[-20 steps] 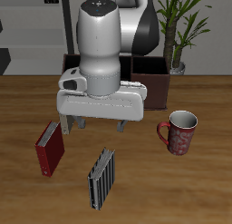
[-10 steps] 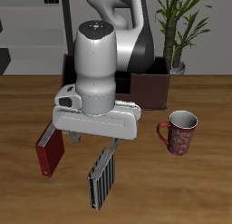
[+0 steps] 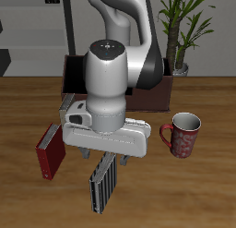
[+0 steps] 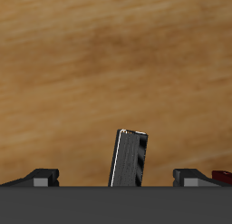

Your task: Place the striped book into the back desk caddy's left compartment

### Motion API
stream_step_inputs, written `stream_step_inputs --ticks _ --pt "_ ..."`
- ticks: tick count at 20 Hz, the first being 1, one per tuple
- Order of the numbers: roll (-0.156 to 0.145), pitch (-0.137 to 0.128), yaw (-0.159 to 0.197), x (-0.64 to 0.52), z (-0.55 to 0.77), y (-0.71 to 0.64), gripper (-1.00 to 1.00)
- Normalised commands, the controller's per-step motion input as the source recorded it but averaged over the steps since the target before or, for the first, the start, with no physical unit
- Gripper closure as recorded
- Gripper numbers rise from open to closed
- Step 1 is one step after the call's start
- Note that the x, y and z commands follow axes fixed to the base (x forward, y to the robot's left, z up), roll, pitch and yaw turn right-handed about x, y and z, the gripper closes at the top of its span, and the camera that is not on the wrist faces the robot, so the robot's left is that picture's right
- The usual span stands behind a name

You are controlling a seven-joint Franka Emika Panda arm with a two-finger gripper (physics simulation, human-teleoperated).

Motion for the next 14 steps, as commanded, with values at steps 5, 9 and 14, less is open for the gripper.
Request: stream_step_inputs --ticks 5,9,14 --pt "-0.005 0.013 -0.034 0.06 -0.21 -0.01 -1.0" --pt "-0.018 0.011 -0.011 0.01 -0.15 0.0 -1.0" --pt "-0.01 0.02 -0.019 0.01 -0.19 -0.01 -1.0"
